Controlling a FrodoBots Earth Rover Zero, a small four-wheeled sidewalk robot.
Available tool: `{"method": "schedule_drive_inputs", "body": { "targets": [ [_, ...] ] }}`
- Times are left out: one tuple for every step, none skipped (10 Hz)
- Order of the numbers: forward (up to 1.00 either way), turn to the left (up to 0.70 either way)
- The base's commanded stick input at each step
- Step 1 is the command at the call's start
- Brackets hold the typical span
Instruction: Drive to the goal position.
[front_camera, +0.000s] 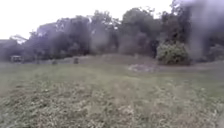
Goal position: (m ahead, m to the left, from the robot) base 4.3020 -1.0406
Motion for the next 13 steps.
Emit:
{"method": "schedule_drive_inputs", "body": {
  "targets": [
    [0.45,0.08],
    [0.45,0.00],
    [0.45,0.00],
    [0.45,0.00],
    [0.45,0.00],
    [0.45,0.00],
    [0.45,0.00],
    [0.45,0.00],
    [0.45,0.00],
    [0.45,0.00],
    [0.45,0.00],
    [0.45,0.00],
    [0.45,0.00]
  ]
}}
